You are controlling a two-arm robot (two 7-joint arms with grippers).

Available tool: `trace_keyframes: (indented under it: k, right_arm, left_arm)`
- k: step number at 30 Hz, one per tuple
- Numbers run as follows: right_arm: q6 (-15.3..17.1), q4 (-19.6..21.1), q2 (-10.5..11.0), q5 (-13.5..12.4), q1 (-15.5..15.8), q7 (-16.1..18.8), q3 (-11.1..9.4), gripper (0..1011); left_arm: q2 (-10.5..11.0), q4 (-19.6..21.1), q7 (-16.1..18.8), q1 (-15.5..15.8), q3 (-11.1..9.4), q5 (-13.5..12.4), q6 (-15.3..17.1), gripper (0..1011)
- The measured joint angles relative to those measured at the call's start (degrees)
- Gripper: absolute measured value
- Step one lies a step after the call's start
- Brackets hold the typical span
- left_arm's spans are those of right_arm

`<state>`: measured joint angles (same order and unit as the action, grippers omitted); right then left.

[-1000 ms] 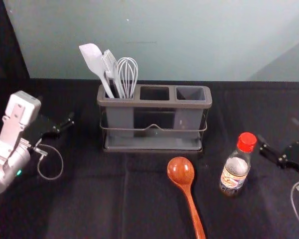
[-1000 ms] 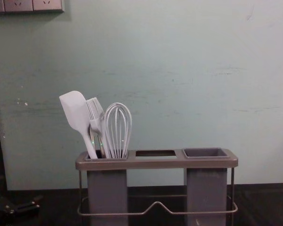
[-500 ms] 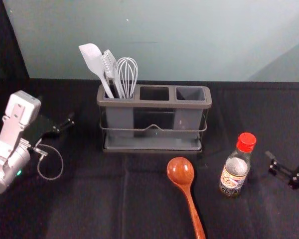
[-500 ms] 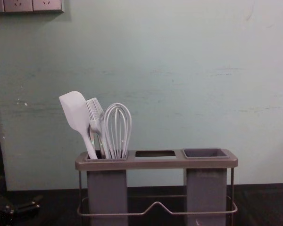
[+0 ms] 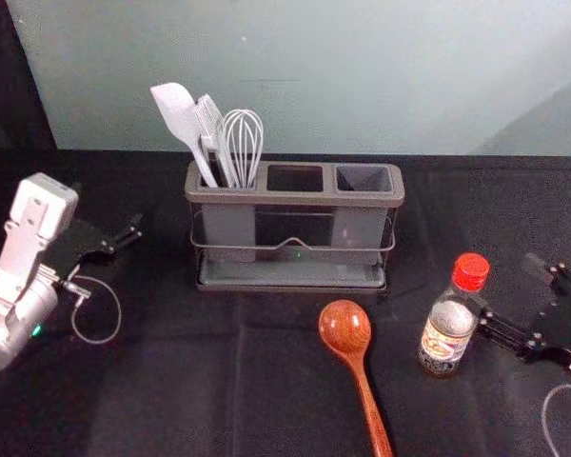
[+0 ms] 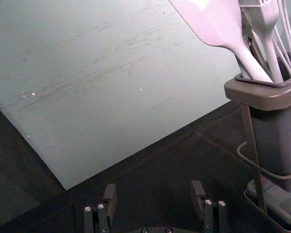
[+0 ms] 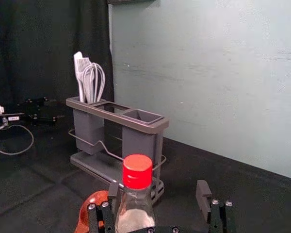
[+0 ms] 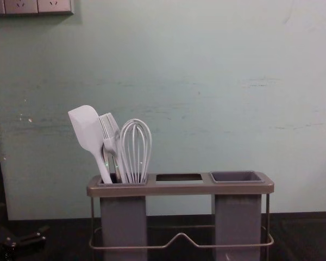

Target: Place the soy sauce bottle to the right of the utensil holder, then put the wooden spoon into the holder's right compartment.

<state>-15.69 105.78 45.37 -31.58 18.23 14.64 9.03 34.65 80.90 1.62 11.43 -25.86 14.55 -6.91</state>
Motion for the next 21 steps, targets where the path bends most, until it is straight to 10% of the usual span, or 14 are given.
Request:
trace_keyframes:
  k: [21]
  right_arm:
    - [5.0,-5.2,-7.8,2.0,-10.7,4.4,5.5,1004]
  left_arm:
    - [0.0,0.0,0.0,0.0,0.0,0.0,0.0,1005]
